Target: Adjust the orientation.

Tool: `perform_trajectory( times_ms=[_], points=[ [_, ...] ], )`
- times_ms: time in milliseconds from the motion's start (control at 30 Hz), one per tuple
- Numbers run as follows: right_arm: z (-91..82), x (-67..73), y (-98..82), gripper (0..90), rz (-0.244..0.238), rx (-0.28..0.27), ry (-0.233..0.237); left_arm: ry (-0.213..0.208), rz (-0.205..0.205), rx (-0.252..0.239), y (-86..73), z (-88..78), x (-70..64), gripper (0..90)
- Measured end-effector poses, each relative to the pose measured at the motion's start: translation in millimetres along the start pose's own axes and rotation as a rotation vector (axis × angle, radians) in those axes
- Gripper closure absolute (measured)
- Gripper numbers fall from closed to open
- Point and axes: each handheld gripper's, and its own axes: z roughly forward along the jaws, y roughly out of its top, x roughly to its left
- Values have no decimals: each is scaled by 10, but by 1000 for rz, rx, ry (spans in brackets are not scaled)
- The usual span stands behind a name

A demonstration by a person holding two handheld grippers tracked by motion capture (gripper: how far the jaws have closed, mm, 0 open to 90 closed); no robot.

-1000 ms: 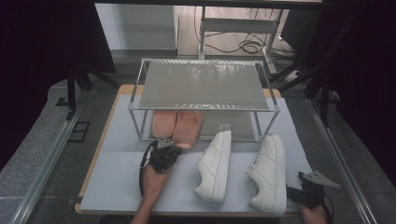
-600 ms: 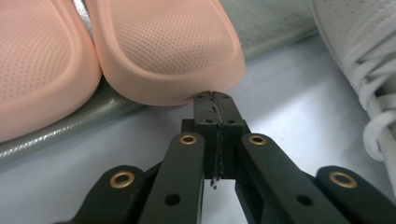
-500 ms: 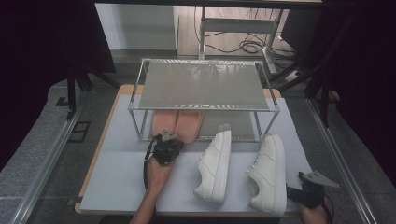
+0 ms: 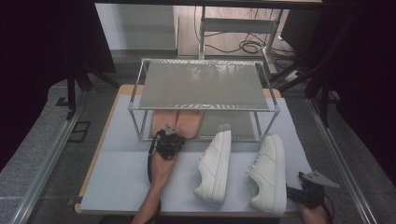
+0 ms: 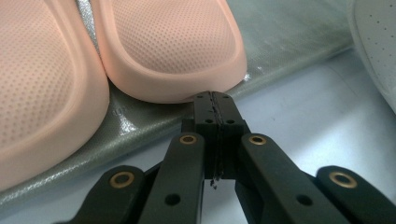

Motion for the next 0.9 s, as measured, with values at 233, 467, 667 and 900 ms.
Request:
perform_trajectory(
  times_ms=[233, 467, 667, 900],
  points=[
    [0, 0, -1, 122, 0, 0, 0, -20, 4, -11, -28, -76, -38, 891],
    [2, 1, -2, 122, 0, -3, -1, -29, 10, -20, -96, -219, -27, 850],
    [2, 1, -1, 122, 0, -2, -1, -31, 14, -19, -147, -323, -16, 808],
    [2, 1, -2, 122, 0, -3, -1, -22, 34, -25, -194, -462, -17, 752]
  ],
)
